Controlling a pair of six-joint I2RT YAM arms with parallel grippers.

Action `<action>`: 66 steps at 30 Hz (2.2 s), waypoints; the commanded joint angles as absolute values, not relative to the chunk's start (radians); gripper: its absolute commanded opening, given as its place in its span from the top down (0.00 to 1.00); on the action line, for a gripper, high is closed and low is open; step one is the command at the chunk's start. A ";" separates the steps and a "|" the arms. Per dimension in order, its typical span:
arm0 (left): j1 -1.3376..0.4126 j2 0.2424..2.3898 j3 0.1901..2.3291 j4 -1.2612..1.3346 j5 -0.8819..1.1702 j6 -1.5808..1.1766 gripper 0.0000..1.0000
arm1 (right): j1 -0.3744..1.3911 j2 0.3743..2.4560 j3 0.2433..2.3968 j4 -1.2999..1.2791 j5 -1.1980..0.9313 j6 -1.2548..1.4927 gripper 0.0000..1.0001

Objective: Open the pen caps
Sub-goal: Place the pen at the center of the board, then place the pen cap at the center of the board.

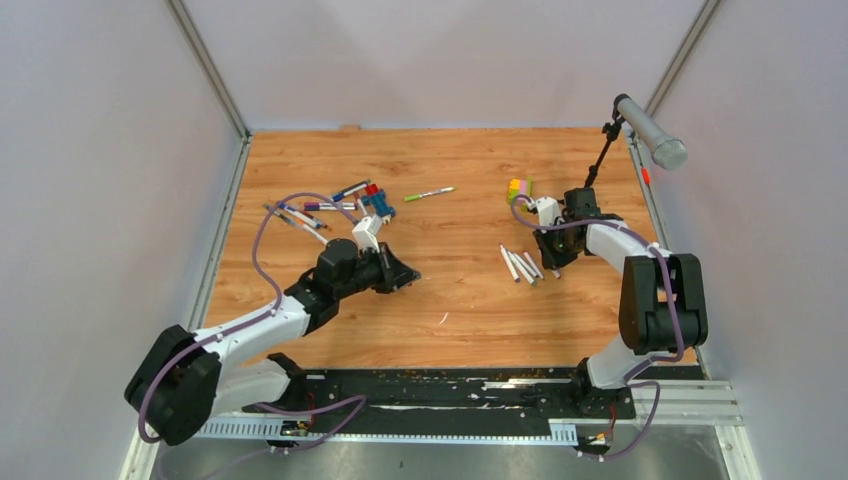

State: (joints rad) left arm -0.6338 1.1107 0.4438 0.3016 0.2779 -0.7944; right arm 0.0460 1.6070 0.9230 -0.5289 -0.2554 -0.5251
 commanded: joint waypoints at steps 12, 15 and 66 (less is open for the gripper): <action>-0.719 1.183 0.520 0.252 0.205 -0.727 1.00 | 0.042 1.609 0.966 -0.557 -0.294 -0.521 0.79; -0.737 1.203 0.540 0.218 0.174 -0.716 1.00 | 0.043 1.604 0.971 -0.566 -0.304 -0.528 0.79; -0.815 1.654 1.072 -0.386 -0.233 -0.551 0.66 | 0.042 1.441 0.981 -0.634 -0.507 -0.605 0.71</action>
State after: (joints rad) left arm -0.8112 1.7325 1.0267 -0.3809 -0.2165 -0.5762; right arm 0.0444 1.4784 0.9436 -0.6342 -0.4675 -0.5827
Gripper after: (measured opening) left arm 0.324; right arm 0.283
